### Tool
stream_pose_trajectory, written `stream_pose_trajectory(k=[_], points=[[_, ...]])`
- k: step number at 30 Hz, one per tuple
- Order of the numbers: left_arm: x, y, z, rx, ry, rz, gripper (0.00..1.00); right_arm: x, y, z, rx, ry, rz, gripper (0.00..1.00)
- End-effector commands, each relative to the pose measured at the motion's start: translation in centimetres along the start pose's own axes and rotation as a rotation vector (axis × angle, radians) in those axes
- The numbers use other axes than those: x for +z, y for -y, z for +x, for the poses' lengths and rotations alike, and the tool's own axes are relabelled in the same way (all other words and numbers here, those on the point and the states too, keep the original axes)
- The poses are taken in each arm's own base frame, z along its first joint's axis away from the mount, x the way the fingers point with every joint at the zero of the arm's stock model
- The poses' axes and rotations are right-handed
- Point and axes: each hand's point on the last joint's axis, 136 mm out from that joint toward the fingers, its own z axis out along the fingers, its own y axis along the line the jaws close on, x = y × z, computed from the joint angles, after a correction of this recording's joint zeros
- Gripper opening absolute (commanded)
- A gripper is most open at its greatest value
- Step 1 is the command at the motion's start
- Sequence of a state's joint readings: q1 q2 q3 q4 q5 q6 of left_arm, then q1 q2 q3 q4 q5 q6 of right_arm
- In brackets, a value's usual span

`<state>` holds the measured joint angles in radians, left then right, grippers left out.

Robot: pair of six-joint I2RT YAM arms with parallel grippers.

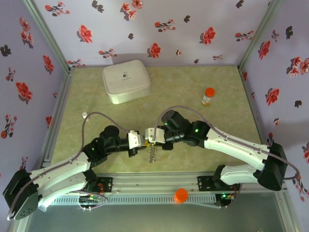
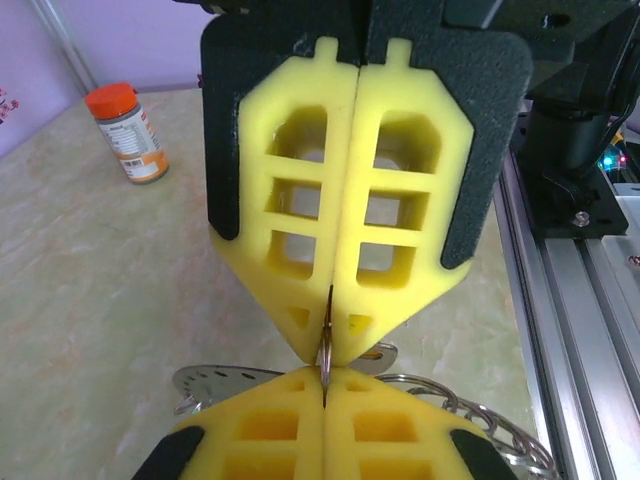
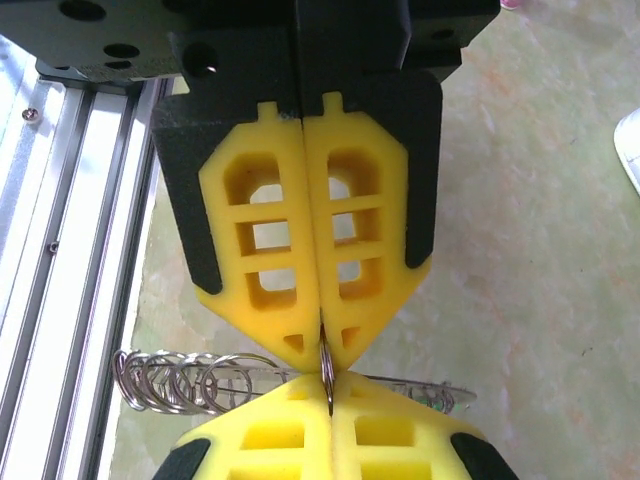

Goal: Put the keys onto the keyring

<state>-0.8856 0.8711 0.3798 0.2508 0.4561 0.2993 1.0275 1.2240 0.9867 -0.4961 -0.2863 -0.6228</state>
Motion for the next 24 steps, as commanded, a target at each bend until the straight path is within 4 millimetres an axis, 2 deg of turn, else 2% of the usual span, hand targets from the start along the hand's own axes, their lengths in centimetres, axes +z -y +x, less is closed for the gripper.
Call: stream_pose_trajectory(k=[1, 5, 11, 17, 24], points=[[-0.2, -0.4, -1.8, 0.043, 0.050, -0.014, 0.00, -1.4, 0.2, -1.2, 0.038, 0.106, 0.019, 0.19], [-0.3, -0.8, -1.9, 0.032, 0.094, -0.053, 0.00, -2.2, 0.5, -0.6, 0.090, 0.170, 0.038, 0.24], [-0.4, -0.9, -1.9, 0.016, 0.136, -0.070, 0.00, -1.6, 0.5, 0.6, 0.120, 0.136, 0.047, 0.28], [-0.6, -0.8, -2.0, 0.015, 0.142, -0.073, 0.00, -1.3, 1.3, 0.9, 0.127, 0.111, 0.084, 0.27], [-0.7, -0.8, -2.2, 0.018, 0.148, -0.071, 0.00, -0.9, 1.0, 0.7, 0.127, 0.111, 0.052, 0.26]])
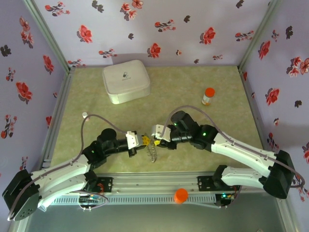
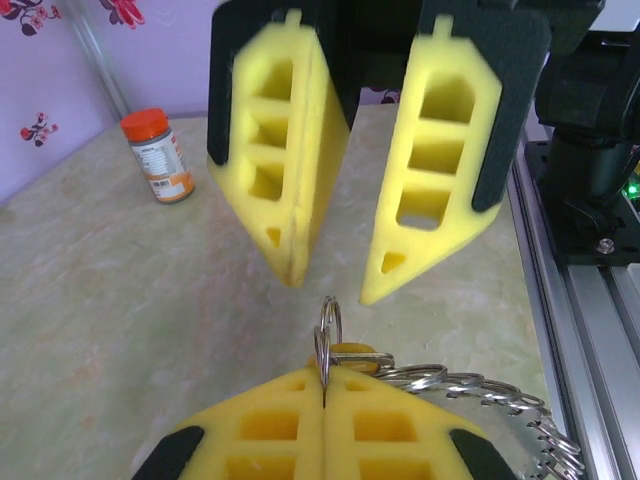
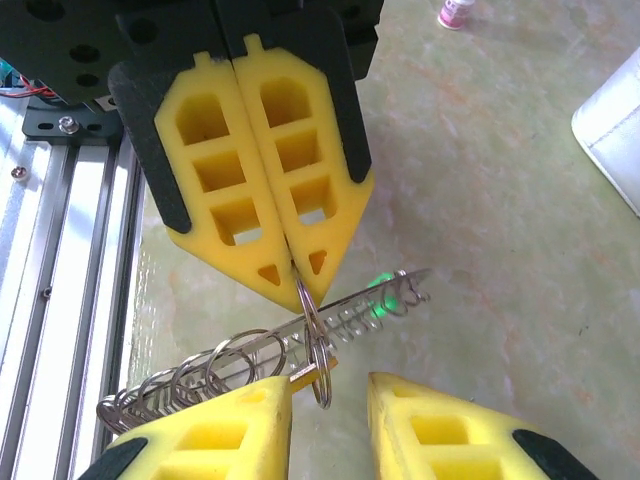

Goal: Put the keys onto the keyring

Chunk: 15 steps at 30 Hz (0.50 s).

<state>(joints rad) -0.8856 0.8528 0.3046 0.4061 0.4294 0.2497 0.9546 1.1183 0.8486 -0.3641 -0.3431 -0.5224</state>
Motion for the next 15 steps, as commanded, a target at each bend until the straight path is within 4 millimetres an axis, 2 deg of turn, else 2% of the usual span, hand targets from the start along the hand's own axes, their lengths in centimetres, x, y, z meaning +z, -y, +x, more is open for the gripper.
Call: stream_pose_trajectory(k=[1, 9, 15], points=[[-0.3, -0.3, -1.9, 0.023, 0.071, -0.016, 0.00, 0.3, 0.2, -0.6, 0.008, 0.011, -0.002, 0.25], [-0.3, -0.3, -2.0, 0.026, 0.075, -0.015, 0.00, 0.0, 0.1, -0.9, -0.011, 0.009, 0.001, 0.04], [-0.3, -0.2, -2.2, 0.029, 0.083, -0.008, 0.00, 0.5, 0.7, 0.3, -0.003, -0.044, 0.034, 0.02]])
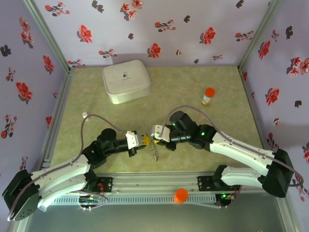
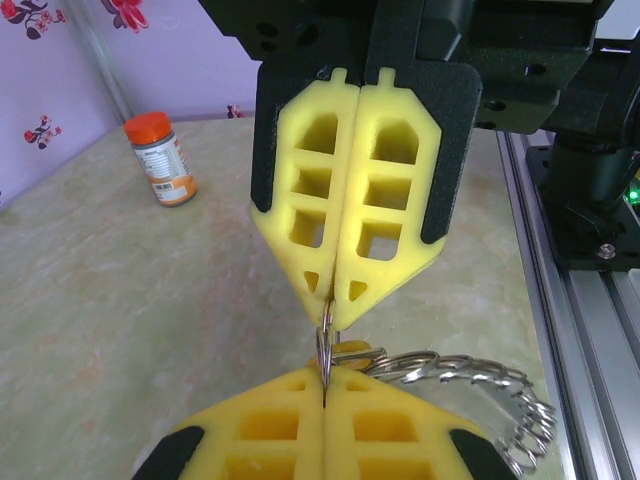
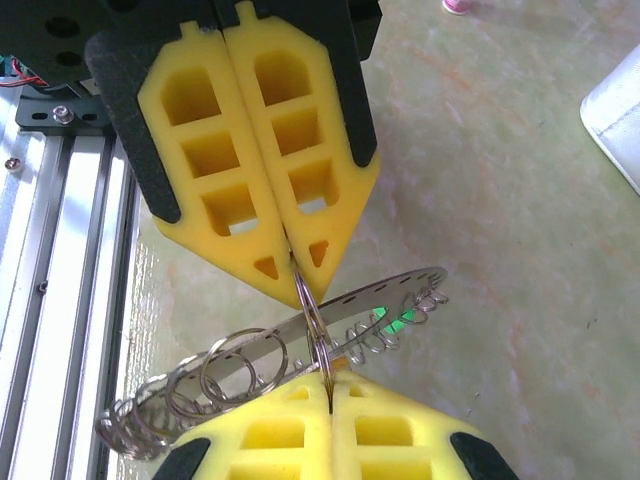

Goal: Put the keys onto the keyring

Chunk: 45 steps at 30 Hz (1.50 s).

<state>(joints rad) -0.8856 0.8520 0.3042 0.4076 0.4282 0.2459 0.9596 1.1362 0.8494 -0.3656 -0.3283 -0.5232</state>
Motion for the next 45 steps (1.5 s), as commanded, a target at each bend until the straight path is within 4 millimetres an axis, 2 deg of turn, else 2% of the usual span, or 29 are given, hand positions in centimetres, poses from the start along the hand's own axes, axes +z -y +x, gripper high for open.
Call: stream_pose_trajectory(k=[1, 9, 12, 17, 18, 19, 24, 36, 38, 41, 43, 45], points=[[-0.3, -0.1, -2.2, 0.032, 0.084, -0.005, 0.00, 0.2, 0.7, 0.0, -0.001, -0.030, 0.036, 0.02], [-0.3, -0.1, -2.6, 0.037, 0.102, -0.001, 0.00, 1.8, -0.3, 1.2, 0.006, -0.080, -0.006, 0.01], [-0.2, -0.1, -2.6, 0.042, 0.102, -0.001, 0.00, 1.6, -0.2, 0.9, 0.009, -0.063, 0.000, 0.05], [-0.2, -0.2, -2.7, 0.042, 0.108, -0.004, 0.00, 0.7, 0.1, -0.1, 0.010, -0.003, 0.035, 0.19], [-0.2, -0.2, -2.8, 0.041, 0.109, -0.004, 0.00, 0.5, 0.0, -0.5, 0.008, 0.020, 0.036, 0.21], [-0.2, 0.1, -1.7, 0.030, 0.088, 0.001, 0.00, 0.3, -0.1, -0.8, 0.007, 0.043, 0.029, 0.21], [-0.3, 0.2, -1.7, 0.028, 0.090, 0.002, 0.00, 0.5, -0.5, -1.5, 0.017, 0.084, 0.005, 0.21], [-0.2, 0.2, -1.7, 0.027, 0.090, 0.002, 0.00, 1.3, -0.7, -1.7, 0.023, 0.089, -0.026, 0.14], [-0.2, 0.1, -1.6, 0.028, 0.090, 0.002, 0.00, 1.3, -0.8, -1.8, 0.023, 0.094, -0.032, 0.11], [-0.2, 0.1, -1.6, 0.028, 0.089, -0.001, 0.00, 1.2, -0.7, -2.1, 0.019, 0.101, -0.033, 0.01], [-0.2, -0.2, -1.4, 0.018, 0.078, -0.017, 0.00, 1.2, -0.8, -2.1, 0.011, 0.093, -0.037, 0.00], [-0.3, -0.4, -0.9, 0.013, 0.051, -0.034, 0.09, 1.1, -0.8, -1.9, 0.001, 0.068, -0.041, 0.00]])
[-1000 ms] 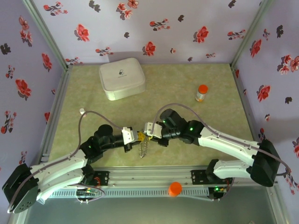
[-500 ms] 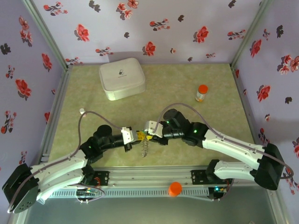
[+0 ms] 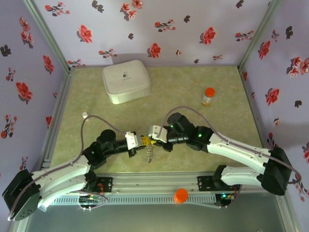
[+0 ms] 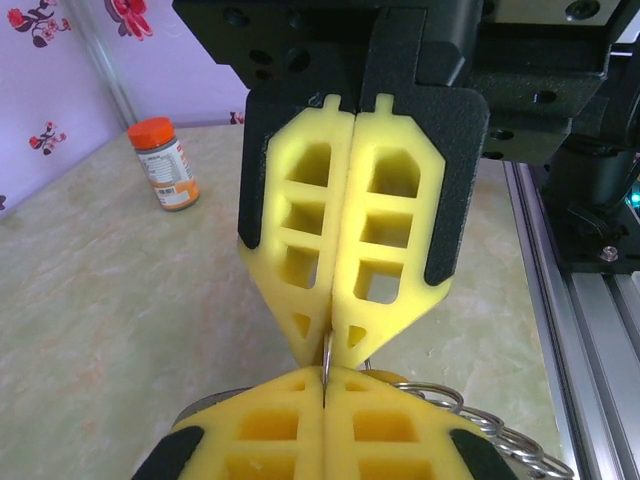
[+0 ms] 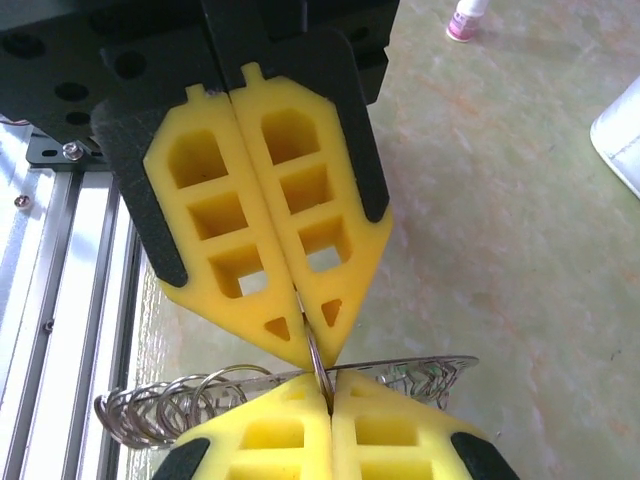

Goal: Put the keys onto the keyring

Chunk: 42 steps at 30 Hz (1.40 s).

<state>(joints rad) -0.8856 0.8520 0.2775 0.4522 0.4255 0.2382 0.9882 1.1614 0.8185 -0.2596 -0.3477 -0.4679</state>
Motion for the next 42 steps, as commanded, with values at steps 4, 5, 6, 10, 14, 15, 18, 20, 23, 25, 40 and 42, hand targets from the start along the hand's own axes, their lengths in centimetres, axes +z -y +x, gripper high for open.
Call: stream_pose_trajectory(k=[4, 5, 6, 10, 14, 15, 18, 20, 23, 25, 40, 42], points=[[-0.6, -0.4, -0.1, 0.011, -0.025, -0.032, 0.11, -0.1, -0.3, 0.1, -0.050, -0.090, -0.037, 0.00], [-0.6, -0.2, 0.4, 0.009, -0.046, -0.026, 0.11, -0.1, -0.2, 0.4, -0.058, -0.115, -0.036, 0.00], [-0.7, -0.1, 0.8, 0.007, -0.063, -0.023, 0.11, -0.1, -0.1, 0.5, -0.068, -0.134, -0.036, 0.00], [-0.5, -0.3, 0.1, 0.005, -0.070, -0.017, 0.11, 0.1, -0.2, 0.6, -0.093, -0.181, -0.055, 0.00], [-0.2, -0.3, 0.1, 0.001, -0.079, -0.003, 0.12, 0.3, -0.3, 0.2, -0.106, -0.192, -0.067, 0.00], [-0.1, -0.2, 0.1, 0.002, -0.081, 0.003, 0.12, 0.3, -0.3, 0.1, -0.114, -0.195, -0.069, 0.00], [0.2, -0.1, 0.1, 0.003, -0.086, 0.022, 0.13, 0.7, -0.4, 0.0, -0.126, -0.210, -0.072, 0.00], [0.3, -0.1, 0.0, 0.005, -0.091, 0.030, 0.13, 0.8, -0.3, -0.1, -0.132, -0.213, -0.074, 0.00], [0.4, -0.1, -0.1, 0.013, -0.093, 0.035, 0.12, 0.9, -0.5, -0.4, -0.145, -0.212, -0.079, 0.00], [0.5, -0.1, -0.1, 0.014, -0.091, 0.036, 0.11, 0.8, -0.5, -0.7, -0.139, -0.198, -0.076, 0.00], [0.5, 0.0, 0.3, -0.003, -0.073, 0.028, 0.14, 0.5, -1.0, -2.1, -0.079, -0.067, -0.079, 0.00], [0.5, 0.0, 0.3, -0.002, -0.071, 0.029, 0.13, 0.3, -0.9, -2.2, -0.077, -0.060, -0.074, 0.00]])
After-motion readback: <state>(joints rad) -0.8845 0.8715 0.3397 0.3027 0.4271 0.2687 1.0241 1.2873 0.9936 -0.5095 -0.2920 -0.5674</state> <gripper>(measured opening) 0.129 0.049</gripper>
